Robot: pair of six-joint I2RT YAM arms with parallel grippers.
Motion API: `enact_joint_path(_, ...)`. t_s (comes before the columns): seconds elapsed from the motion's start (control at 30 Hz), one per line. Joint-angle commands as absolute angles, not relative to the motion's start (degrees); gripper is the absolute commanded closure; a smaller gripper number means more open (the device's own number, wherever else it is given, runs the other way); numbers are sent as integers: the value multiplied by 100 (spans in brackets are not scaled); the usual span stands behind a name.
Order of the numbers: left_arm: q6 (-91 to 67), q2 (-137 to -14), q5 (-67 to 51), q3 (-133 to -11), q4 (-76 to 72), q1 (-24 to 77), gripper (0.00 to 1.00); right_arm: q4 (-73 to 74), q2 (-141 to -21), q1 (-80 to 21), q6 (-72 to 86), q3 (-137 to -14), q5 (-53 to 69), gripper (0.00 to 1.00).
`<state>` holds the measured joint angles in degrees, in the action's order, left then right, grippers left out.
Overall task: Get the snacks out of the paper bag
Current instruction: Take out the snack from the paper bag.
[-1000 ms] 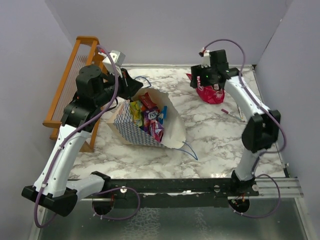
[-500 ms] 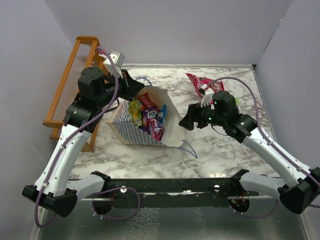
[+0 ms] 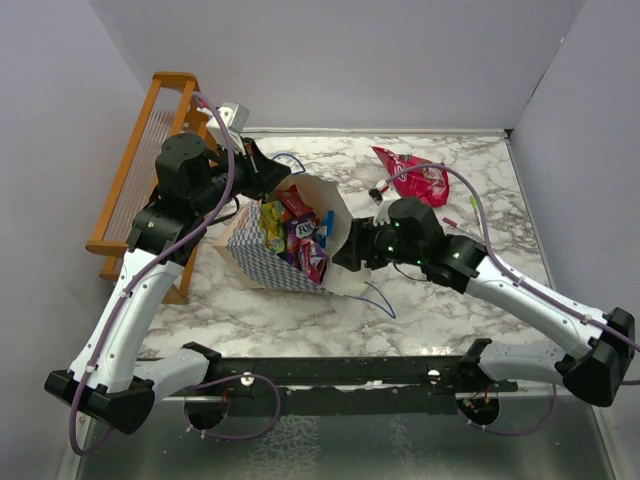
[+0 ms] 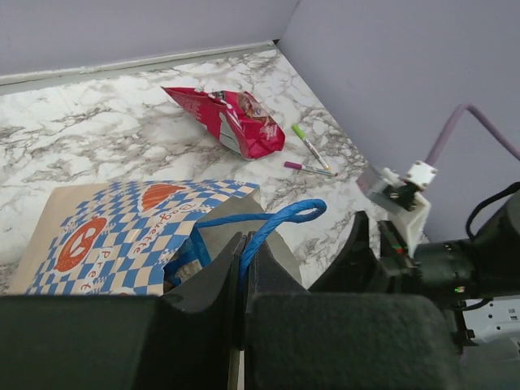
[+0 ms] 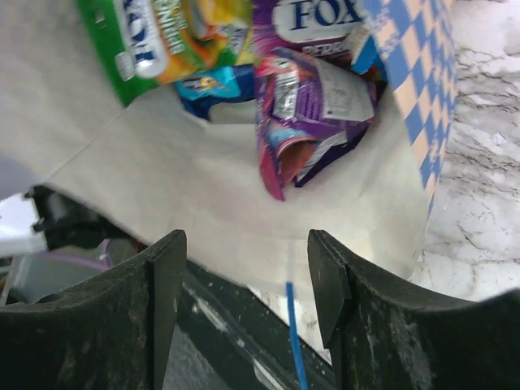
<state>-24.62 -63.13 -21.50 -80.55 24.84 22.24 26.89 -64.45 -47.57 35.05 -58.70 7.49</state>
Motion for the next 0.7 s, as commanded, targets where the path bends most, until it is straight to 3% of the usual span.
enact_joint_path(0.0, -2549, -6302, -2342, -8045, 2173, 2232, 100, 1959, -6962, -4859, 4160, -5820, -332, 40)
enact_joint_path(0.67, -2511, -6354, -2388, -8044, 2193, 2236, 100, -673, -8832, -5349, 5172, -5195, -3393, 43)
